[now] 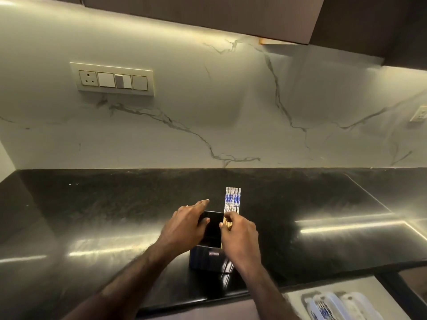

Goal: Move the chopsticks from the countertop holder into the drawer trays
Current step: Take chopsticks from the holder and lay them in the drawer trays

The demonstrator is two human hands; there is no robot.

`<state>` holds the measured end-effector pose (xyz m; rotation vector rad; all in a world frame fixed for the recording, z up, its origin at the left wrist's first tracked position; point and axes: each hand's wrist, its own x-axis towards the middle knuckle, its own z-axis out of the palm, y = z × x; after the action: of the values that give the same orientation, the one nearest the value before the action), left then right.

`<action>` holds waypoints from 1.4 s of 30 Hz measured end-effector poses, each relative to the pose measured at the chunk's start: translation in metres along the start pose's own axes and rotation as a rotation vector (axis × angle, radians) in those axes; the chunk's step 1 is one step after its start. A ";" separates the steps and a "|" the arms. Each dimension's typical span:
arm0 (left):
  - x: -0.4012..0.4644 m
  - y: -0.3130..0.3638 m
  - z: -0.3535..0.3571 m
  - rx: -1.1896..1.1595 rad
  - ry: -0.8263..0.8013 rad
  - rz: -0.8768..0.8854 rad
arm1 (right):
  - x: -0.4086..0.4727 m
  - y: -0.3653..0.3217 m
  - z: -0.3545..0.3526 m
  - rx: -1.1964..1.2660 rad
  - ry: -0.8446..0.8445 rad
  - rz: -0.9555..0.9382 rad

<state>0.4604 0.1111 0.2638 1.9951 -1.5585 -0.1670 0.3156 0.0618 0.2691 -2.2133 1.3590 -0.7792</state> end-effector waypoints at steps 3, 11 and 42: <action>0.022 -0.001 0.015 -0.031 -0.011 -0.015 | 0.017 0.011 0.007 -0.004 0.001 0.016; 0.062 0.001 0.043 -0.151 -0.040 -0.030 | 0.039 0.025 0.021 0.018 -0.029 0.084; 0.112 -0.015 0.069 -0.879 -0.087 -0.364 | 0.052 0.028 0.041 0.013 -0.019 0.176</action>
<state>0.4764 -0.0152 0.2288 1.5195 -0.8898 -0.9186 0.3430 0.0056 0.2331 -2.0521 1.5101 -0.7001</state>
